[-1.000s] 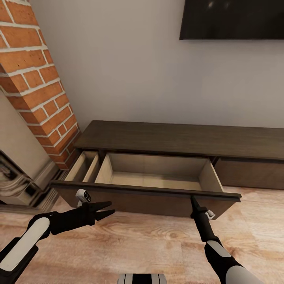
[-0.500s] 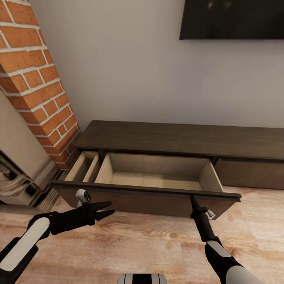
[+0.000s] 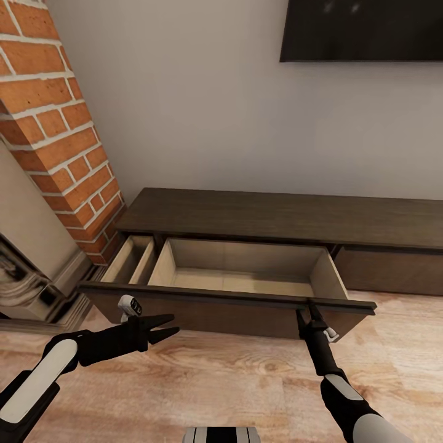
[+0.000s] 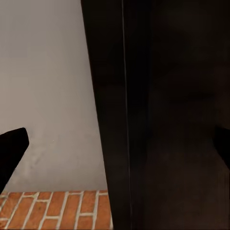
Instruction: Place each of the two pumpkins and all three candles from the living room inside a cabinet in the living room (use any cabinet), then make sure every cabinet is closed, and position the cauldron so it is next to a table in the living room.
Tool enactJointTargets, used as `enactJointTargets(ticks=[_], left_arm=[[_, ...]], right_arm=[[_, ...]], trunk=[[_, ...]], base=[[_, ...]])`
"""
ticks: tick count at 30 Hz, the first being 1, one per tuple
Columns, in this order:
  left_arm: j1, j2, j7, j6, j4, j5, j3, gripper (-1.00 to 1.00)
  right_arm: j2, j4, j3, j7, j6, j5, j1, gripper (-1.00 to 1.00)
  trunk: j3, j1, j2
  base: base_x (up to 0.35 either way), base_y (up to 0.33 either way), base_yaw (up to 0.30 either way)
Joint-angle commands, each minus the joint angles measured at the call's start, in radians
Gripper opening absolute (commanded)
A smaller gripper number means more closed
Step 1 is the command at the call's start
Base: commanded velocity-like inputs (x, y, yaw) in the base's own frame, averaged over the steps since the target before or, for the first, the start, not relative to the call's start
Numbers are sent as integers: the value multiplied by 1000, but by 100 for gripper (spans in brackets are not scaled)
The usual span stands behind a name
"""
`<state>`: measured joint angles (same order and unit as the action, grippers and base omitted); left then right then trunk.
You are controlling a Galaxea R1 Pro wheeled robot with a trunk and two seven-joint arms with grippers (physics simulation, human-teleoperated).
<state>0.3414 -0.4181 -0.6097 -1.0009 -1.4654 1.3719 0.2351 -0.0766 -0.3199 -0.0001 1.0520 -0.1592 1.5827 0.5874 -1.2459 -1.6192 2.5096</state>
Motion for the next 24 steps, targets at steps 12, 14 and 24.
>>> enactJointTargets(ticks=[12, 14, 24], left_arm=[[1, -1, -4, -2, 0, -1, 1, 100], [1, -1, -4, -2, 0, -1, 1, 100], [1, -1, -4, -2, -1, -1, 1, 100]], right_arm=[[0, 2, 0, 3, -13, 6, 1, 100], [0, 2, 0, 3, -13, 7, 1, 100], [0, 4, 0, 3, -13, 6, 0, 100]], trunk=[[-1, 0, 0], [-1, 0, 0], [-1, 0, 0]], base=[[-16, 0, 0], [-20, 0, 0], [-81, 0, 0]])
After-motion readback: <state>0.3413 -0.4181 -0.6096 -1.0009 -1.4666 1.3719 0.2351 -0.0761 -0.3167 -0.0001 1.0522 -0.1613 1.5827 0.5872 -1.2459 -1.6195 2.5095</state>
